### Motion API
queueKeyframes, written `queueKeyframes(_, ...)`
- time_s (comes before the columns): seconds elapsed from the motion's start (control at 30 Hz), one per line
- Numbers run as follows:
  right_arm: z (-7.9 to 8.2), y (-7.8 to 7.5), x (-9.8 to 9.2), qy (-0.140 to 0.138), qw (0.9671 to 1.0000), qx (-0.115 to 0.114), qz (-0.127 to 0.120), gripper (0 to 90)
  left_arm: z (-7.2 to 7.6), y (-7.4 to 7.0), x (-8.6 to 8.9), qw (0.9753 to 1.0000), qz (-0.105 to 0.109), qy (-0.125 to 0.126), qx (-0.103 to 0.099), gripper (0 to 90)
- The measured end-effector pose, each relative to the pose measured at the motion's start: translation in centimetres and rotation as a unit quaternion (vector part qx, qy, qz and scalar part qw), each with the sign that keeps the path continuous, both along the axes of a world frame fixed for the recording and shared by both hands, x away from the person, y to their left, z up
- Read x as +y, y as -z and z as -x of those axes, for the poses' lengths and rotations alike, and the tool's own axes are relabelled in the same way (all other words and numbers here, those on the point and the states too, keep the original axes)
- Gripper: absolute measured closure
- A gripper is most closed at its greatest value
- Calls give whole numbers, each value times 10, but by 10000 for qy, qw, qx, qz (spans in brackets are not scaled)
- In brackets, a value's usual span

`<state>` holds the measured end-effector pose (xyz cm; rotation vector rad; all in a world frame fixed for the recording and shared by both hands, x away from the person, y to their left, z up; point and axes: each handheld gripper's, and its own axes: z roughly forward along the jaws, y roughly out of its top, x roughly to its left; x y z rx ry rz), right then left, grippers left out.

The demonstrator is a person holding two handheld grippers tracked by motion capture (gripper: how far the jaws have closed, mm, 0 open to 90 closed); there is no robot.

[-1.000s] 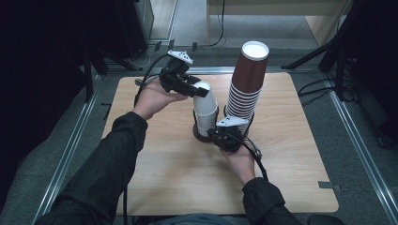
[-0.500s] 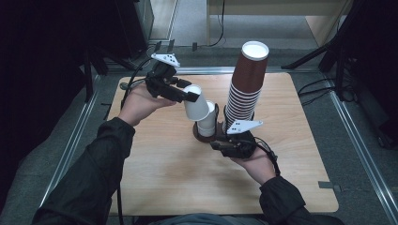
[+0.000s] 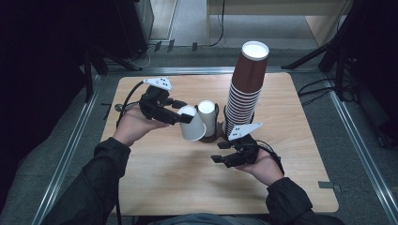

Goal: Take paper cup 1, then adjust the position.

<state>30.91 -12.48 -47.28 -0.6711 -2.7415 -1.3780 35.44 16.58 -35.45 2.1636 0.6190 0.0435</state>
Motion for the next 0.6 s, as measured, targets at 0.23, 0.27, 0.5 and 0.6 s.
queueKeyframes(0.23,3,-4,-8,-14,9999,-74,-124,372,15,19,0,9998,50,153,82,365)
queueKeyframes(0.27,3,-4,-10,-1,9999,-72,-139,371,15,19,0,9998,50,153,82,365)
queueKeyframes(0.5,-1,-2,-13,41,9998,-14,-190,356,23,31,-3,9998,68,175,15,365)
queueKeyframes(0.6,-3,1,-11,-83,9998,33,-173,341,26,37,-3,9996,152,217,67,365)
